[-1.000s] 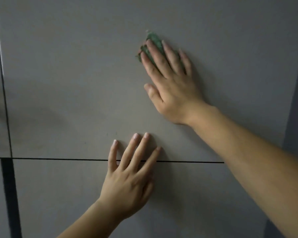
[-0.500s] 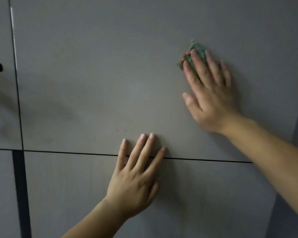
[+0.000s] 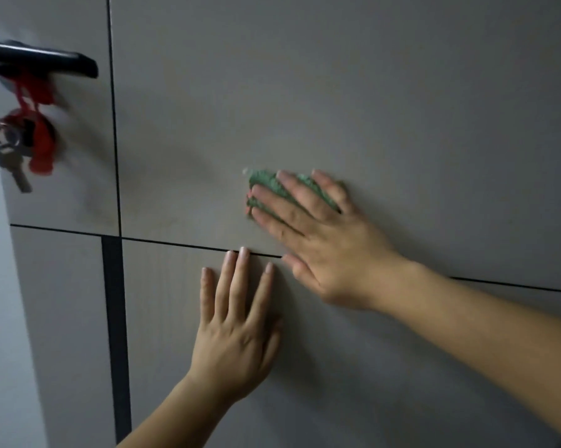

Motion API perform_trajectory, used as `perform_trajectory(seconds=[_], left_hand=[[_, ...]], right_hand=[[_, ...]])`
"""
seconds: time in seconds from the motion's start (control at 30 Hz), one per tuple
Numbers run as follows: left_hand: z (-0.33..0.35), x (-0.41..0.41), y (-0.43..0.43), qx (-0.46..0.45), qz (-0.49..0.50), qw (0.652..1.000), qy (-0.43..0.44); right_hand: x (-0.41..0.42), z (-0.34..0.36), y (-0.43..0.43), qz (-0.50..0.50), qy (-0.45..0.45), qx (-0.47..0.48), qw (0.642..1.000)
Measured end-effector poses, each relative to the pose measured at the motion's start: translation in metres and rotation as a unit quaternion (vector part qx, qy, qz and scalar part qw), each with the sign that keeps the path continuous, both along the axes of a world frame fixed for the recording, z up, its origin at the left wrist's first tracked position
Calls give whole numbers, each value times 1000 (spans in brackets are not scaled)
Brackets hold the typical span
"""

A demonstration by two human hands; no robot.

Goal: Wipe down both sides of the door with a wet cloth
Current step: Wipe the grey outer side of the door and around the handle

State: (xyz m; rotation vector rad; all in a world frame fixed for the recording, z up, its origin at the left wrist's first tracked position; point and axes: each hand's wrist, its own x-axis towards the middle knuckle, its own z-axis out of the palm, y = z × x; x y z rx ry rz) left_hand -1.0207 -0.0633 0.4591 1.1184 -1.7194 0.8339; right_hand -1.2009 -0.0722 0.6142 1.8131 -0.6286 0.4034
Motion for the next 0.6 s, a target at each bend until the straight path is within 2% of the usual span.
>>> perform_trajectory(seconds=[0.1, 0.2, 0.3, 0.4, 0.43, 0.47, 0.5, 0.6], left_hand=[[-1, 1, 0, 1, -4, 1000, 2], [2, -5, 4, 9, -3, 1000, 2], [14, -16, 6, 5, -15, 1000, -24], [33, -39, 6, -2, -41, 997, -65], [38, -49, 5, -5, -52, 996, -79], [42, -59, 5, -9, -63, 994, -92], [44, -69, 5, -13, -71, 992, -104], [43, -92, 4, -22, -72, 990, -120]], right_hand=[[-32, -40, 5, -12, 33, 7, 999], [-71, -57, 6, -33, -18, 1, 999], [-115, -50, 6, -76, -189, -31, 979], [-150, -37, 13, -102, -426, -54, 897], [-152, -38, 15, -97, -479, -59, 870], [-148, -42, 17, -94, -499, -62, 859], [-142, -50, 18, -93, -483, -58, 869], [-145, -74, 20, -81, -311, 0, 947]])
